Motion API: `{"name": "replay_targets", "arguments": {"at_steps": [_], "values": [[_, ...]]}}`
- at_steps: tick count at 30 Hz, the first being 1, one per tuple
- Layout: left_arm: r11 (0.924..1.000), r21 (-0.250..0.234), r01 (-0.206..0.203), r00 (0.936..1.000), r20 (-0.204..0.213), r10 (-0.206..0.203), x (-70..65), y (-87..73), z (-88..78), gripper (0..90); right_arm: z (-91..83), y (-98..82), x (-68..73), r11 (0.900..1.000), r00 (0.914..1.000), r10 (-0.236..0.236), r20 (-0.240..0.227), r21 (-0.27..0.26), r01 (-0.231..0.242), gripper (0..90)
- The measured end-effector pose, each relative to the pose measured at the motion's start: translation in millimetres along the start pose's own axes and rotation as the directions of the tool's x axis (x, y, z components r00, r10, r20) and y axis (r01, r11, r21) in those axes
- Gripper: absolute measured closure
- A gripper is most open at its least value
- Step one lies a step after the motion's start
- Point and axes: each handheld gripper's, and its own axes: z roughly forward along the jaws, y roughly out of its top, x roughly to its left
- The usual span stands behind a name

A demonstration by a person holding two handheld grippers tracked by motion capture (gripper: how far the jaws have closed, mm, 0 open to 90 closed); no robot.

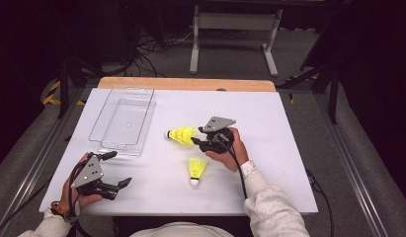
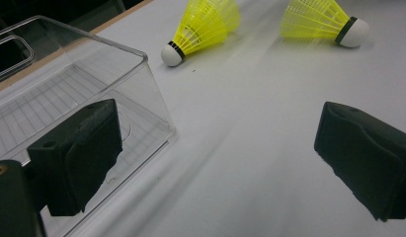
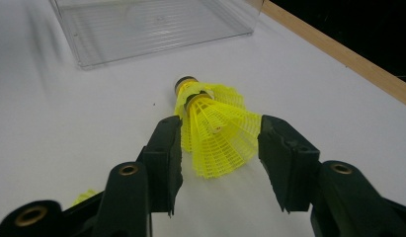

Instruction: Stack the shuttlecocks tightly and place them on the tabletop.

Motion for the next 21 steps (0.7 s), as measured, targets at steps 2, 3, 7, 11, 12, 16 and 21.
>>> {"name": "replay_targets", "arguments": {"at_steps": [2, 3, 7, 11, 12, 16, 21], "values": [[1.0000, 0.000, 0.000, 1.0000, 0.000, 0.000, 0.0, 0.0, 0.1, 5.4, -2.2, 0.2, 0.1, 1.000, 1.0000, 0.000, 0.002, -0.004, 0.000, 48.9], [1.0000, 0.000, 0.000, 1.0000, 0.000, 0.000, -0.1, 0.1, 0.1, 5.3, -2.8, 0.3, 0.3, 1.000, 1.0000, 0.001, 0.002, -0.004, -0.001, 47.9], [1.0000, 0.001, -0.001, 1.0000, 0.000, 0.001, -0.1, 0.0, -0.1, 5.3, -5.9, 0.9, 1.3, 1.000, 0.9999, 0.003, 0.010, -0.013, -0.003, 43.2], [1.0000, 0.003, -0.002, 1.0000, 0.001, 0.002, 0.0, -0.1, -0.1, 5.3, -9.5, 2.1, 1.8, 1.000, 0.9998, 0.008, 0.020, -0.023, -0.008, 36.0], [1.0000, 0.004, -0.002, 1.0000, 0.001, 0.002, -0.1, -0.2, 0.0, 5.4, -10.6, 2.2, 1.5, 1.000, 0.9997, 0.007, 0.023, -0.023, -0.006, 33.8], [1.0000, 0.004, -0.003, 1.0000, 0.001, 0.003, -0.3, -0.1, -0.1, 5.3, -15.4, 2.2, 0.8, 1.000, 0.9993, 0.017, 0.033, -0.026, -0.017, 26.8], [1.0000, 0.007, -0.005, 1.0000, 0.001, 0.005, -0.2, -0.1, 0.0, 5.3, -19.3, 1.1, 1.1, 1.000, 0.9996, 0.023, 0.015, -0.020, -0.023, 20.5]]}}
